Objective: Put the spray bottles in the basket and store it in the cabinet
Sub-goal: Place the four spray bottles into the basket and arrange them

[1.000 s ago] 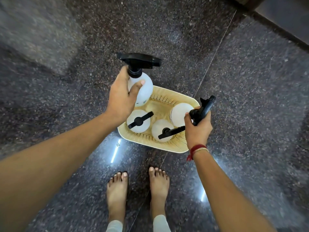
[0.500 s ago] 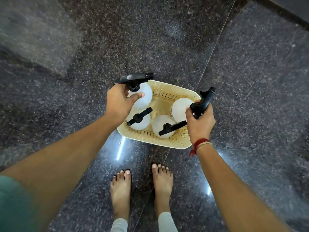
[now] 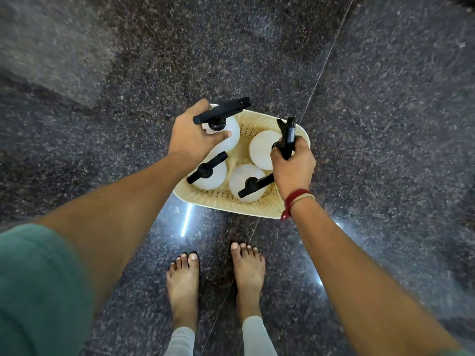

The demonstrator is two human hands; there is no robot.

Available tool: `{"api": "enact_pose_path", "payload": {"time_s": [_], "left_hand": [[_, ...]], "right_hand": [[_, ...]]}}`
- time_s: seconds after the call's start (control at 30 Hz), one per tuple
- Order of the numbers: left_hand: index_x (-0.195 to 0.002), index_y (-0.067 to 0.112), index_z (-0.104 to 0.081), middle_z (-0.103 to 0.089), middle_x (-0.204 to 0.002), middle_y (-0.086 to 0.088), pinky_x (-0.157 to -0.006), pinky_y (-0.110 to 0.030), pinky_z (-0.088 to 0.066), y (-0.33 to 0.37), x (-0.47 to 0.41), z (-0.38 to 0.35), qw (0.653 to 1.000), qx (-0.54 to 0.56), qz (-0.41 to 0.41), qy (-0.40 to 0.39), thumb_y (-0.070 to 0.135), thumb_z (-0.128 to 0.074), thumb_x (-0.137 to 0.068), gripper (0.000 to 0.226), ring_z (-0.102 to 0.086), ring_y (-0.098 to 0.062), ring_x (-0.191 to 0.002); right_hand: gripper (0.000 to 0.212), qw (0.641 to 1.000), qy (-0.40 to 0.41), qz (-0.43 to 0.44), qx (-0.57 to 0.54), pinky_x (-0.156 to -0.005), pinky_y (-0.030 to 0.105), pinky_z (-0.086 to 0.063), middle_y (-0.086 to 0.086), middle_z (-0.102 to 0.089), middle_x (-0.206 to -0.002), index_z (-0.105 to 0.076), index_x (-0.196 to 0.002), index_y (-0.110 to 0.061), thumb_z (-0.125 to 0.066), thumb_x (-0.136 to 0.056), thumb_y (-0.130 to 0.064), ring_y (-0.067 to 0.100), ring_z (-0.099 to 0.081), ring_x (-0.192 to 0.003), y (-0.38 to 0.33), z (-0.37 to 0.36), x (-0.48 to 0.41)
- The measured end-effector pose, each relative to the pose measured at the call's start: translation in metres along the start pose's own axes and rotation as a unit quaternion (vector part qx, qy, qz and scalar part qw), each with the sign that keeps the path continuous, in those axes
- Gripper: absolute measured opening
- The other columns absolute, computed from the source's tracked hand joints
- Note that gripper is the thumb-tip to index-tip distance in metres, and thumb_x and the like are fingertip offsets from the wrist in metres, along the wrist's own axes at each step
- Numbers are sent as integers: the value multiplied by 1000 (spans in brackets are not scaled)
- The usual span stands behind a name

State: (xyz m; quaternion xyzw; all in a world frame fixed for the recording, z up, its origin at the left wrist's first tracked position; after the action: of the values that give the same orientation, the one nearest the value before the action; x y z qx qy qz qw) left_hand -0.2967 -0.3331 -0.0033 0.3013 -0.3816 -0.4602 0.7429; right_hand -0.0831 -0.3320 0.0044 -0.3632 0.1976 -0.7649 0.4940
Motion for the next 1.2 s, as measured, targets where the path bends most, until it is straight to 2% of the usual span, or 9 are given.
{"api": "enact_pose_path", "payload": {"time_s": [0.37, 0.57, 0.7, 0.8, 0.9, 0.97, 1.03, 1.1, 1.2], "left_hand": [[-79, 13, -51, -63, -86, 1, -62, -27, -42, -3, -1, -34, 984, -120, -42, -127, 14, -79, -72, 28, -61, -23, -81], [-82, 9, -53, -68, -84, -2, -73, -42, -55, -21, -11, -39, 988, -85, 15, -126, 15, -84, -67, 36, -64, -23, -85], [-83, 16, -52, -65, -80, 13, -69, -21, -49, -29, -11, -32, 992, -32, 48, -111, 23, -86, -65, 39, -61, -8, -80], [-107, 17, -55, -66, -104, 1, -82, -21, -51, -28, -5, -23, 989, 41, 73, -118, 28, -88, -62, 57, -62, -10, -96], [-123, 24, -48, -58, -117, 1, -73, -9, -47, -16, 3, -2, 996, 46, 48, -65, 42, -86, -62, 74, -57, -9, -104], [-126, 25, -47, -57, -120, 4, -81, -11, -44, -1, 7, 12, 998, 0, -32, -56, 52, -79, -68, 72, -55, -7, -109], [-128, 25, -45, -55, -124, 2, -89, -26, -45, 16, 6, 16, 983, -108, -123, -79, 59, -68, -74, 68, -53, -13, -114], [-128, 22, -43, -56, -120, -5, -82, -39, -46, 29, 4, 9, 936, -281, -187, -103, 59, -54, -83, 59, -55, -24, -111], [-120, 14, -43, -64, -103, -11, -62, -37, -35, 34, 3, -11, 843, -481, -207, -122, 48, -38, -97, 42, -60, -33, -92]], "right_hand": [[17, 992, -63, -107, -34, -67, 29, -50, 7, -71, -88, -62, -94, -9, -64, -82, -20, 27, -69, -80, -13, -3, -6], [15, 993, -65, -92, -17, -70, 32, -52, 6, -72, -87, -58, -87, -16, -65, -83, -29, 25, -69, -80, -13, -11, -8], [22, 994, -57, -89, -23, -78, 35, -54, 3, -71, -91, -56, -88, -18, -67, -84, -37, 23, -68, -84, -12, -13, -7], [26, 993, -77, -92, -15, -66, 30, -49, 2, -71, -95, -55, -87, -22, -66, -84, -45, 20, -68, -83, -13, -11, -8], [41, 990, -107, -91, 7, -65, 28, -47, 5, -67, -107, -58, -96, -22, -62, -81, -60, 12, -64, -75, -16, -4, -8], [54, 990, -107, -79, 38, -72, 29, -47, 6, -63, -116, -57, -109, -20, -58, -81, -67, 11, -64, -76, -20, 4, -8], [64, 989, -102, -61, 86, -78, 31, -44, 7, -62, -123, -52, -121, -17, -54, -83, -69, 24, -64, -99, -23, 12, -9], [67, 985, -102, -49, 131, -77, 32, -39, 10, -63, -124, -49, -126, -14, -51, -85, -68, 31, -61, -111, -23, 17, -10], [65, 972, -104, -24, 211, -72, 33, -38, 13, -66, -118, -51, -124, -9, -48, -89, -64, 35, -62, -108, -24, 16, -8]]}}
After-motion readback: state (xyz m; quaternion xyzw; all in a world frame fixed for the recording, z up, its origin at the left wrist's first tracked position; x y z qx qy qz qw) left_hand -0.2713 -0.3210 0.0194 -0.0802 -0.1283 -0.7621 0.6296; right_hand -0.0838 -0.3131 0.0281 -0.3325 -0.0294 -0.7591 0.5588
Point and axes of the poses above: each hand's wrist, its own x-axis away from the middle knuckle, its own z-axis out of the back of the hand, y = z × x, the point moved 3 cm from there along -x, towards the middle knuckle
